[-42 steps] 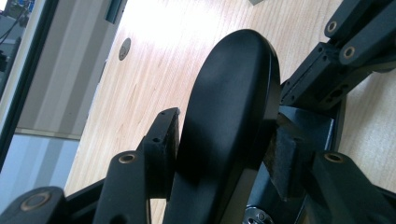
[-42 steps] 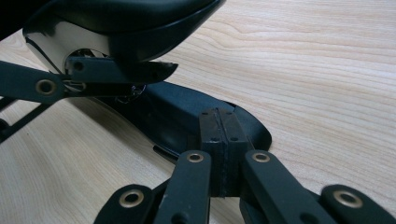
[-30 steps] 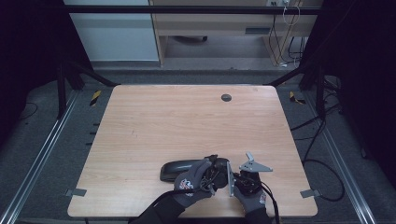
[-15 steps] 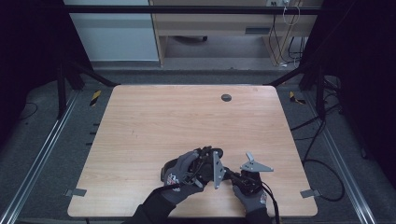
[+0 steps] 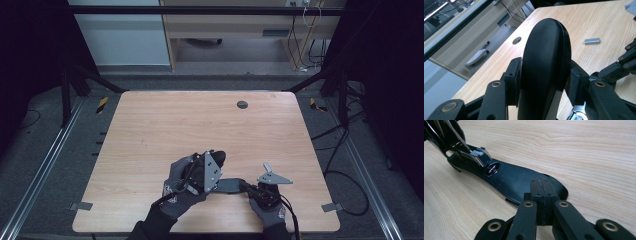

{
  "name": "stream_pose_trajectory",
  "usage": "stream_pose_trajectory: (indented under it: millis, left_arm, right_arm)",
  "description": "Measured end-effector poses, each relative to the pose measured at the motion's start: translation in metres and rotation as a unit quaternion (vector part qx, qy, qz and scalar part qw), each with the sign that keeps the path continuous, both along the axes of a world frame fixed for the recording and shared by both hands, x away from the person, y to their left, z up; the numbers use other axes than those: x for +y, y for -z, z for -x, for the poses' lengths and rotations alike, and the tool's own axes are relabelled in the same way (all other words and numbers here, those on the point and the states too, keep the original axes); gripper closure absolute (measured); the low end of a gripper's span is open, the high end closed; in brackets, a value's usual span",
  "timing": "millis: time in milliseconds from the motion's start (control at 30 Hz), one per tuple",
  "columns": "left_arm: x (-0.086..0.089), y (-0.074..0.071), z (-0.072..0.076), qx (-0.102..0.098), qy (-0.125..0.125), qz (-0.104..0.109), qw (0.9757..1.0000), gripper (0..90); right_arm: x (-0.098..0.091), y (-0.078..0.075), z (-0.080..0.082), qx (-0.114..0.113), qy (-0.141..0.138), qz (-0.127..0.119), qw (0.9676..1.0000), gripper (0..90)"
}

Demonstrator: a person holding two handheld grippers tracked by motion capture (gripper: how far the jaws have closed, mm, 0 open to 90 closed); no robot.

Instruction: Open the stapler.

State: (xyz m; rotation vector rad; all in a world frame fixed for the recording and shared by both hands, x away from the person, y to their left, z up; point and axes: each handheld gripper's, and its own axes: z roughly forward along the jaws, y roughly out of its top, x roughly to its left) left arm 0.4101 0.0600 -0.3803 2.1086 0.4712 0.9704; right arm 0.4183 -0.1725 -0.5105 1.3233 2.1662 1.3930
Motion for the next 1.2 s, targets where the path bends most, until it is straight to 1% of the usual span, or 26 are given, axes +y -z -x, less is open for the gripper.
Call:
stream_pose_trajectory:
  millis: [200,300,400,633,733,867,1033,1200]
  left_arm:
    - [0.004,0.000,0.002,-0.008,-0.006,0.013,0.9999,53.2]
    - [0.009,-0.002,0.002,-0.009,-0.010,0.024,0.9996,53.5]
    - [0.013,-0.003,0.004,-0.012,-0.011,0.031,0.9994,53.7]
    - [0.024,-0.005,0.006,-0.021,-0.021,0.056,0.9980,54.3]
    - [0.028,-0.005,0.007,-0.027,-0.026,0.064,0.9973,54.7]
    - [0.032,-0.006,0.009,-0.033,-0.032,0.071,0.9964,55.3]
    - [0.035,-0.007,0.010,-0.033,-0.039,0.074,0.9959,55.7]
    - [0.039,-0.008,0.013,-0.036,-0.047,0.081,0.9949,56.0]
  right_arm:
    - [-0.001,0.000,0.000,0.001,-0.001,-0.002,1.0000,90.0]
    - [-0.001,0.000,0.000,0.001,-0.001,-0.003,1.0000,90.0]
    - [-0.001,0.000,0.000,0.002,0.000,-0.004,1.0000,90.0]
    - [-0.002,0.000,0.000,0.004,-0.002,-0.005,1.0000,90.0]
    - [-0.002,0.000,-0.001,0.003,-0.001,-0.004,1.0000,90.0]
    - [-0.002,0.000,-0.001,0.003,-0.002,-0.004,1.0000,90.0]
    - [-0.003,0.000,-0.001,0.004,-0.002,-0.004,1.0000,90.0]
    - [-0.002,0.000,-0.001,0.004,-0.002,-0.004,1.0000,90.0]
